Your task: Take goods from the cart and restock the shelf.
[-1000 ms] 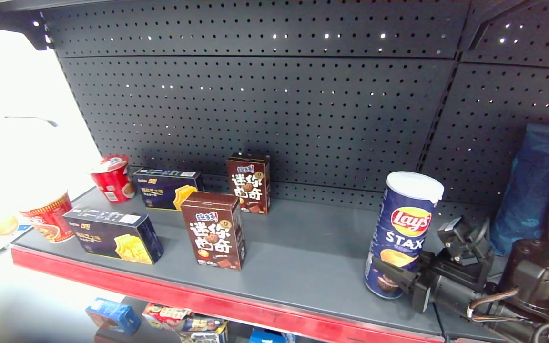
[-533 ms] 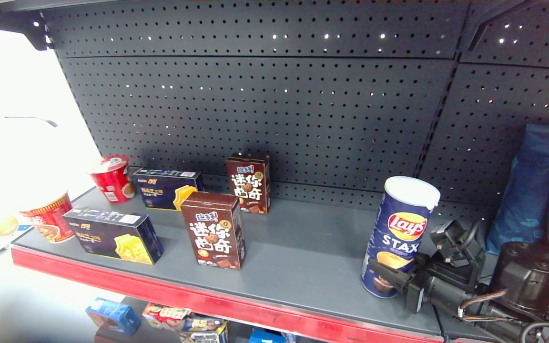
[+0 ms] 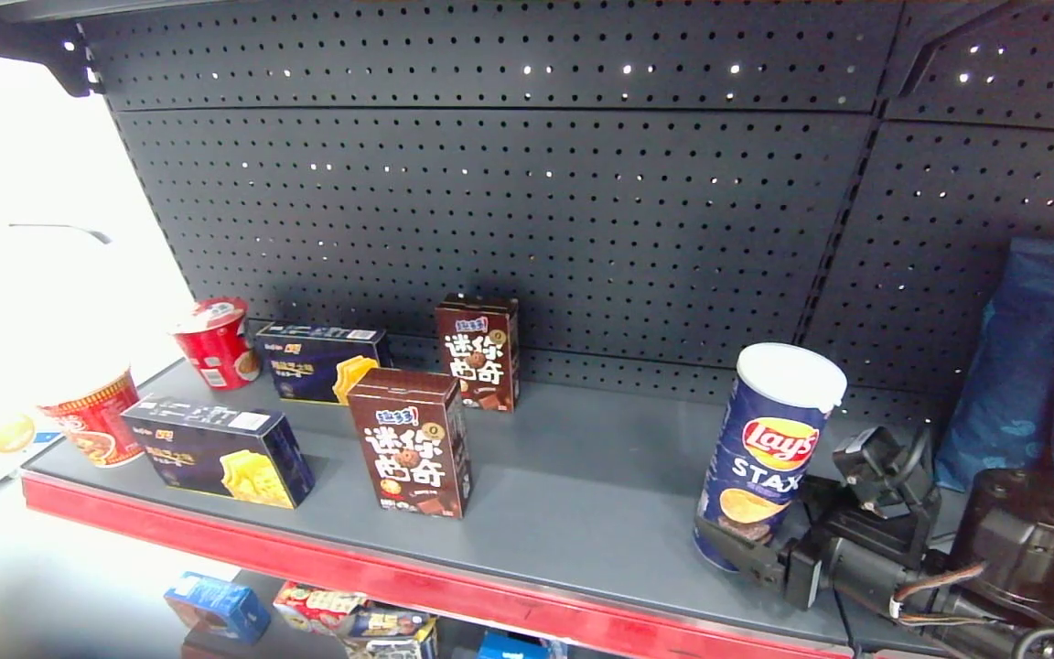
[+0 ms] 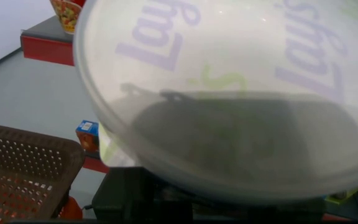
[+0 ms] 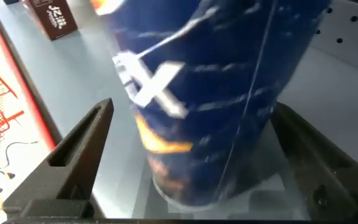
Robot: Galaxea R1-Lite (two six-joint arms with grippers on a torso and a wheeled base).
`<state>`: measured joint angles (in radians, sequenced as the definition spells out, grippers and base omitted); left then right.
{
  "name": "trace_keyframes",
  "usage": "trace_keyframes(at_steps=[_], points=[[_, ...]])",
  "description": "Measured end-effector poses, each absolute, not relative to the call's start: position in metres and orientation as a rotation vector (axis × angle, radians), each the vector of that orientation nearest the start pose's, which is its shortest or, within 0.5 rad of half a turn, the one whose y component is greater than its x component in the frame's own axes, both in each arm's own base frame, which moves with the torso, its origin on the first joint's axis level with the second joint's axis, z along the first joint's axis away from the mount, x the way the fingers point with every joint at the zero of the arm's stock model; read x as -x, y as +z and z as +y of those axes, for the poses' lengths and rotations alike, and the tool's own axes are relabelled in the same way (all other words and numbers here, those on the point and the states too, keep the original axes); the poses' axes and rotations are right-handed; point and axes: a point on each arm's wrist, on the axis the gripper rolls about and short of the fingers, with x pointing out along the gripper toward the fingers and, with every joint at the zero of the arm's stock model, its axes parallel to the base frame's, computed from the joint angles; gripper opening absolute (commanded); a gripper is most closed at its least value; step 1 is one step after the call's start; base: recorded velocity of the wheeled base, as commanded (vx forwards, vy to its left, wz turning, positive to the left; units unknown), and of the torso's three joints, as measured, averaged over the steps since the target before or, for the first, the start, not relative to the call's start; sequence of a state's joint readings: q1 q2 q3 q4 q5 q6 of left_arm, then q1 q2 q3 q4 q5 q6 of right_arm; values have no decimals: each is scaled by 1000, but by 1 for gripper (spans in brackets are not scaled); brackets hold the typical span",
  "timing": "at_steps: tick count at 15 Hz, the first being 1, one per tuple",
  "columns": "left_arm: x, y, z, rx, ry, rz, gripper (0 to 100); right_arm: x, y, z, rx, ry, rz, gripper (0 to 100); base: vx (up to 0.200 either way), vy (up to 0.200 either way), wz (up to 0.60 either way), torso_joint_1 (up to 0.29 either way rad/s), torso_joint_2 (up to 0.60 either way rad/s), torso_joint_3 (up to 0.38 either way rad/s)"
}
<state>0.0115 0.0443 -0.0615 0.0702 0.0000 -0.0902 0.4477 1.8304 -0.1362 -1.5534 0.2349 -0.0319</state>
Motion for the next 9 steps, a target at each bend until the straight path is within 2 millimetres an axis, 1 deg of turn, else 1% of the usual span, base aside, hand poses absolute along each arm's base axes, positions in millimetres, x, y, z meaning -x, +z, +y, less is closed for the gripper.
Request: trace_keyframes(at_steps=[5,7,9], points=[[24,86,0,92,20,52,0,-182,97,86,51,651,145,100,0,0,0,0,0,0],[24,86,0,92,23,51,0,-175,105,76,46,622,114,100,0,0,0,0,0,0],[24,86,0,92,23,51,0,-169,113,71,41,607,73,100,0,0,0,0,0,0]])
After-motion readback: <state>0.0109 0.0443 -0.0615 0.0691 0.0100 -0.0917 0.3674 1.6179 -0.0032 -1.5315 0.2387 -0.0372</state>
